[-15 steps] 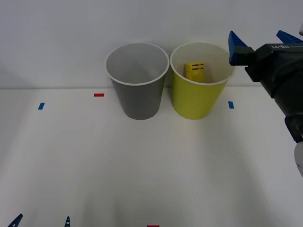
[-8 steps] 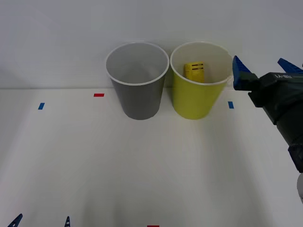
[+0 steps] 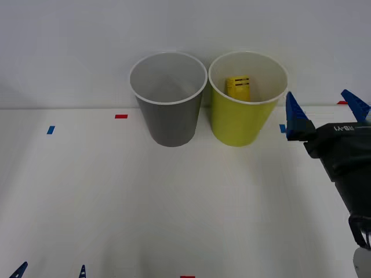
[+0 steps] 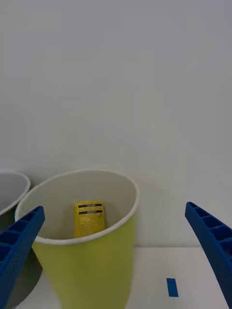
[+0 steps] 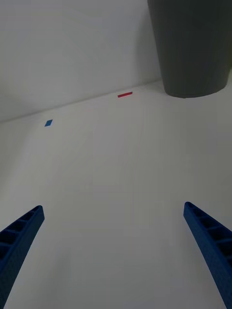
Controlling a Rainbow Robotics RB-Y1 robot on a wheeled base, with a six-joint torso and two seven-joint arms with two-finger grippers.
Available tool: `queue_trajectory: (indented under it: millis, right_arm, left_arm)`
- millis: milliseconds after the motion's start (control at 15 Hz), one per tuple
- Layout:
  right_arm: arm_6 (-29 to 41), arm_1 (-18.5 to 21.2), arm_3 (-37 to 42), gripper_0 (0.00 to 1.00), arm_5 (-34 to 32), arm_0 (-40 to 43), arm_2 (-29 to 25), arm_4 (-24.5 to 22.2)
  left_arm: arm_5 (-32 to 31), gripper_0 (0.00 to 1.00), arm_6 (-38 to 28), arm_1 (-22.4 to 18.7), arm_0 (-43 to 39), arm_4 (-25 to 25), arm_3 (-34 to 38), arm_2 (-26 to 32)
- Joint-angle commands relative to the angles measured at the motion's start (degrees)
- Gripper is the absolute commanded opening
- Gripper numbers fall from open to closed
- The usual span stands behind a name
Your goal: Put cans in the gray bin and PET bottles in the light green bin.
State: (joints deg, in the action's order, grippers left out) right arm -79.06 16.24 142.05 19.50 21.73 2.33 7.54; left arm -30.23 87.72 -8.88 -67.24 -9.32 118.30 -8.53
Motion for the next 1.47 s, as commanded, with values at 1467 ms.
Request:
queue_trajectory:
  millis: [1467]
  right_arm:
    - [-12.3,10.0,-29.5,1.00,-51.2,22.7,9.4,-1.4]
  left_arm:
    - [0.0,0.99,0.0,0.0,0.0,0.0,0.0,0.0]
